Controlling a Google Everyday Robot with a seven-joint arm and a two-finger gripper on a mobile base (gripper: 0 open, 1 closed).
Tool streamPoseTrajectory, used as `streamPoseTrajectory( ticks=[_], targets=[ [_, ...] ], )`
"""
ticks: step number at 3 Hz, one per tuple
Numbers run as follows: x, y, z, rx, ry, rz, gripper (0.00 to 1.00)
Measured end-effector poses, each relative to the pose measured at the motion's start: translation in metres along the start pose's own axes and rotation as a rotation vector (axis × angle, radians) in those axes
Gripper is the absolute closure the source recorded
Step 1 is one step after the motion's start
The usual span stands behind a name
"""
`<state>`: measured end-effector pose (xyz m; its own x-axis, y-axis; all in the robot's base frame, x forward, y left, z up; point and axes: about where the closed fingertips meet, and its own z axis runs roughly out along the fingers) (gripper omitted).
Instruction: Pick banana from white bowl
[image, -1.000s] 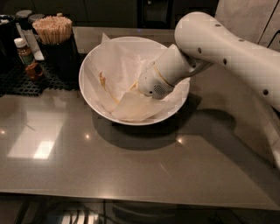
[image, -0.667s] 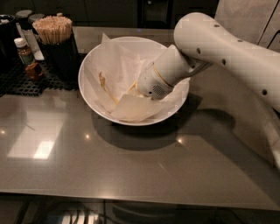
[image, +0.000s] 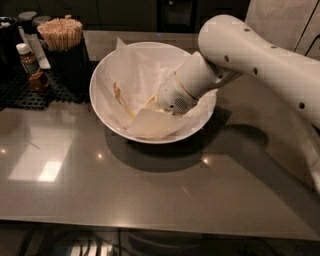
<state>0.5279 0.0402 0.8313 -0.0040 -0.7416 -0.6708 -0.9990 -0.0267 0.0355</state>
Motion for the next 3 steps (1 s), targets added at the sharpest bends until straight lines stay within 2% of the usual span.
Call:
streamPoseTrajectory(
  ticks=[1,2,3],
  targets=[
    [0.000,0.000,0.000,0.000,0.000,0.000,0.14],
    [0.006,-0.009,0.001,0.010,0.006,0.012,0.06],
    [0.013,-0.022,0.000,0.011,0.020,0.010,0.08]
  ],
)
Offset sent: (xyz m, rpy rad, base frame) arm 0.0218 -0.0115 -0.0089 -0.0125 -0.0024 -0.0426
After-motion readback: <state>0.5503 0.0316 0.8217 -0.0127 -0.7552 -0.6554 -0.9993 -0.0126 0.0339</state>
